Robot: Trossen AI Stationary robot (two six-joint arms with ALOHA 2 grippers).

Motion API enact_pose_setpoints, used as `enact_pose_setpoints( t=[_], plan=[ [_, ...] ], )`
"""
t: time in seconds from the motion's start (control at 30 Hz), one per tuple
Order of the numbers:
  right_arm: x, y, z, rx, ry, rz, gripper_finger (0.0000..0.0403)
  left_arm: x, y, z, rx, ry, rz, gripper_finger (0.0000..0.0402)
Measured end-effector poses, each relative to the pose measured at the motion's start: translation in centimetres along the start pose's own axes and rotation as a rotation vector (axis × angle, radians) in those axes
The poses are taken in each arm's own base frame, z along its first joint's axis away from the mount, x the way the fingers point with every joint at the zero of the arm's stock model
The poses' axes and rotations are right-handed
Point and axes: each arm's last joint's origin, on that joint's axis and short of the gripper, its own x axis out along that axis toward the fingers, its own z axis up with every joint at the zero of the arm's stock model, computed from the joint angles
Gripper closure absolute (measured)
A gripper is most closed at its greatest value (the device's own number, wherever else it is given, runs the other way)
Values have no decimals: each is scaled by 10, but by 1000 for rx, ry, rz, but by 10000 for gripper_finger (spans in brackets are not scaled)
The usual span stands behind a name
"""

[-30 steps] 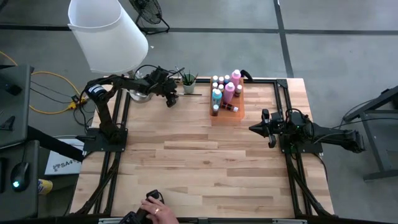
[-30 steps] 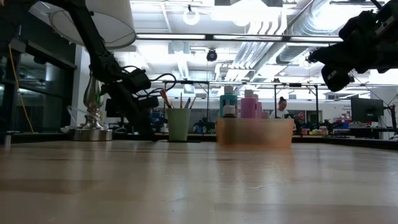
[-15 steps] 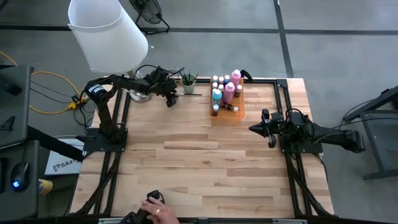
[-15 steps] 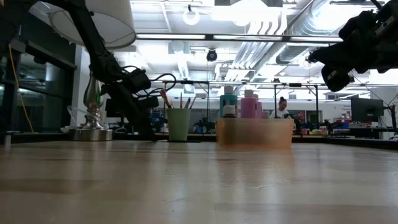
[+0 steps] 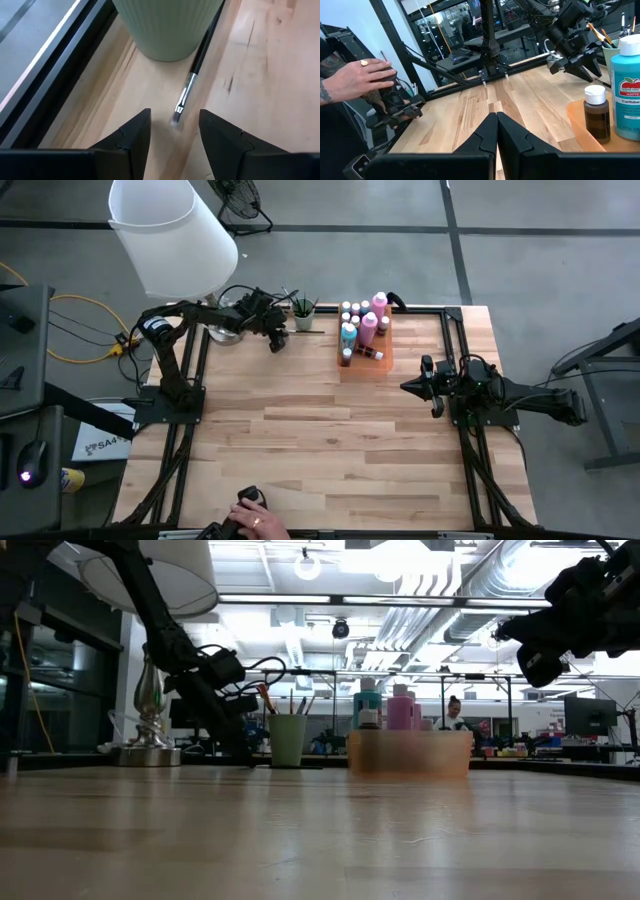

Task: Pick & Place Paint Supplies
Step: Put the black paint brush into the green cup

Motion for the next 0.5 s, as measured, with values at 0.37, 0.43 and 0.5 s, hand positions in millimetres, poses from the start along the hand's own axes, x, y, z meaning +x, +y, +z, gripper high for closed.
enact_pose_setpoints(
  t=[0.37, 0.43, 0.5],
  plan=[
    [0, 0, 0, 0, 0, 0, 401, 2, -1, -1, 0, 5, -10, 336],
    [0, 0, 0, 0, 0, 0, 401, 3, -3, -1, 4, 7, -8, 356],
    [0, 0, 0, 0, 0, 0, 401, 3, -3, -1, 4, 14, -4, 373]
  ],
)
